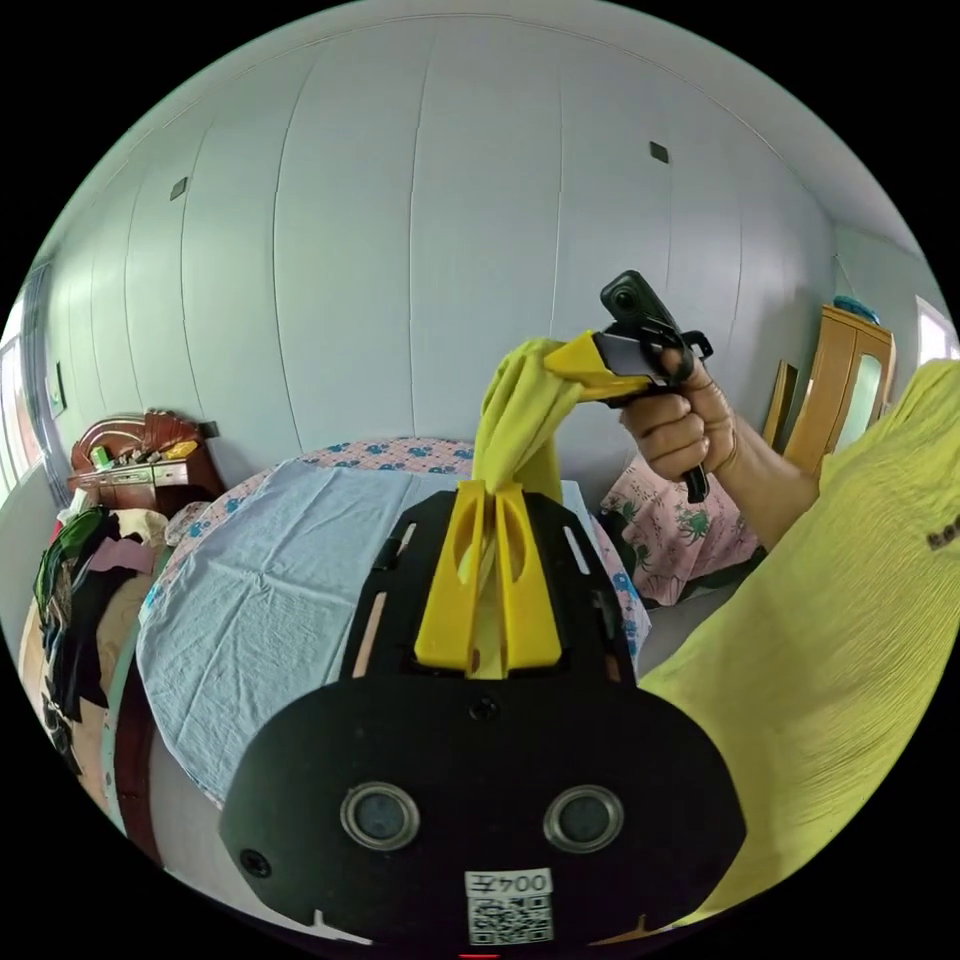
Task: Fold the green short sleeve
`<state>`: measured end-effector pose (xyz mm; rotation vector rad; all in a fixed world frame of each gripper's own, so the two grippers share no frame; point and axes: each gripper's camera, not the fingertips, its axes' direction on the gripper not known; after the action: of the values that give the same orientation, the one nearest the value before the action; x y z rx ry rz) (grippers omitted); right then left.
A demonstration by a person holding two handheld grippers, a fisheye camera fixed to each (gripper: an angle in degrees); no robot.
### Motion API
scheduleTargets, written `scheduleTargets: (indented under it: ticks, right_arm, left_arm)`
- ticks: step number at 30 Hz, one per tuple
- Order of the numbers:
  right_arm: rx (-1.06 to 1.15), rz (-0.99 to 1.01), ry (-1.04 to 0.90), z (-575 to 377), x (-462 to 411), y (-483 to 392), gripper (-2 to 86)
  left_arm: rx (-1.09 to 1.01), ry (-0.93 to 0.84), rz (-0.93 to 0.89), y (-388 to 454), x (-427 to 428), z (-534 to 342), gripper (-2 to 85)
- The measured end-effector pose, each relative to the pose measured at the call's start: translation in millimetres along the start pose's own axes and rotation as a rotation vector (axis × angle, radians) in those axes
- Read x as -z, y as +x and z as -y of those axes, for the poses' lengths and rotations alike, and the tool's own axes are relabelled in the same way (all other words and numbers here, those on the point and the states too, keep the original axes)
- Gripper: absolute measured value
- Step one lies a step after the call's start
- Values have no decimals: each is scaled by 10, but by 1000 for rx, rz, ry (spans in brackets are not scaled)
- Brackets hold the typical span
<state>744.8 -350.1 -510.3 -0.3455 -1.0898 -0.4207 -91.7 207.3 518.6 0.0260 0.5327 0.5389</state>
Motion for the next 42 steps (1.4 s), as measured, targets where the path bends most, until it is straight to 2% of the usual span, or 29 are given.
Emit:
scheduleTargets:
  ticks: [3,6,9,11,13,15,19,21,23,28,34,36,38,42]
  right_arm:
    - [-69,-5,38,-139,29,264,27]
    - [-182,31,105,-377,123,637,35]
    - [-341,152,225,-770,169,1070,51]
    - [-467,304,369,-1213,169,1411,122]
    - [-565,418,499,-1619,143,1654,157]
    - [-663,427,557,-2015,98,1825,175]
    - [-742,346,463,-2568,18,1980,165]
    - [-701,344,389,-2620,32,2015,119]
    - [-606,242,362,-2613,93,1956,26]
    - [-604,89,281,-2659,-102,1941,68]
    - [-668,89,102,-2759,-629,2056,63]
    - [-678,56,66,-2784,-734,2103,72]
    - [-582,-149,7,-2748,-861,2056,91]
    - [-376,-508,-132,-2735,-1280,2021,133]
  left_arm:
    - [44,-59,3,-290,90,-26,16]
    - [140,-63,-69,-586,217,-103,11]
    - [261,-50,-144,-900,274,-250,10]
    - [376,-20,-213,-1188,286,-434,9]
    - [466,10,-259,-1410,296,-603,10]
    - [535,34,-297,-1600,321,-757,11]
    - [537,24,-294,-1828,427,-952,12]
    - [533,19,-302,-1895,461,-1004,12]
    - [532,15,-338,-1972,482,-1065,12]
    - [561,8,-426,-2088,478,-1283,12]
    - [730,18,-491,-2224,387,-1800,13]
    - [737,-51,-438,-2218,332,-1924,13]
    - [660,-199,-270,-2134,268,-2030,13]
    - [516,-396,-75,-1949,127,-2220,13]
